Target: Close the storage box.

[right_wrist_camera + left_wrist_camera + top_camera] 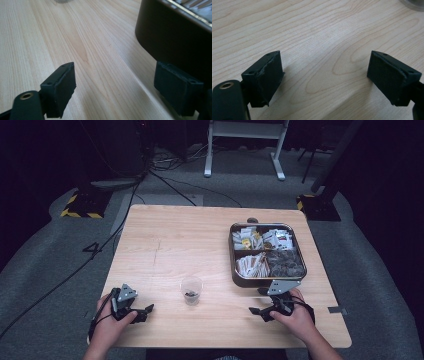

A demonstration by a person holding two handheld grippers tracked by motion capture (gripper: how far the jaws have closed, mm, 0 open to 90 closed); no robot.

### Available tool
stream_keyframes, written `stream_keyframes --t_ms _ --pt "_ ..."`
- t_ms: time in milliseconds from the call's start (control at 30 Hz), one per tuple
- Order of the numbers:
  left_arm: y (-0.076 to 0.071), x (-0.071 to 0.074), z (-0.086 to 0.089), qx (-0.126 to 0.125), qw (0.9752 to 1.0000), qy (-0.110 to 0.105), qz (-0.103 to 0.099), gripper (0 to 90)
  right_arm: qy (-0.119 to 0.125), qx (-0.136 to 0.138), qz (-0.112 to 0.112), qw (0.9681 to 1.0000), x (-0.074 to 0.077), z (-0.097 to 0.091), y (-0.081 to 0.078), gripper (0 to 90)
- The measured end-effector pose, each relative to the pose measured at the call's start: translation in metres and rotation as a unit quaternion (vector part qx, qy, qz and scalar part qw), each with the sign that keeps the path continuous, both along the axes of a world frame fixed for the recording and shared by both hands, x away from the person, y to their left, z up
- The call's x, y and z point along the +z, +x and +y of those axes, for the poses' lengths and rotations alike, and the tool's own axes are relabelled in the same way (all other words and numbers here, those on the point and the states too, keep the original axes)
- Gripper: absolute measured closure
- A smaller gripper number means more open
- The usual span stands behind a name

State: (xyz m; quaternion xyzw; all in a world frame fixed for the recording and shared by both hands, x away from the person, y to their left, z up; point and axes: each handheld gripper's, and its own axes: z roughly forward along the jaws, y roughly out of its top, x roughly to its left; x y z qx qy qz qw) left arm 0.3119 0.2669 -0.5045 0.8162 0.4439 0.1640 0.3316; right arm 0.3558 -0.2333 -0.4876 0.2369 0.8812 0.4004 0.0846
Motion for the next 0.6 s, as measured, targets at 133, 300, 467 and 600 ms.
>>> stream_keyframes --t_ms 133,300,467,600 --pt "0.000 0.000 0.000 0.000 1.0000 0.000 -0.001 13.0 -0.014 0.004 0.003 0.9999 -0.008 0.000 -0.002 16.6" --pt "0.001 0.000 0.000 -0.002 1.0000 0.002 -0.001 12.5 -0.028 -0.001 -0.007 0.9996 -0.016 0.003 -0.005 10.2" --pt "0.001 0.000 -0.002 0.003 1.0000 -0.002 0.000 12.1 -0.025 -0.003 -0.011 0.9996 -0.018 0.004 -0.005 8.4" --pt "0.002 0.000 -0.002 0.000 1.0000 0.000 0.003 11.6 -0.025 -0.003 -0.010 0.9996 -0.018 0.005 -0.006 8.2"
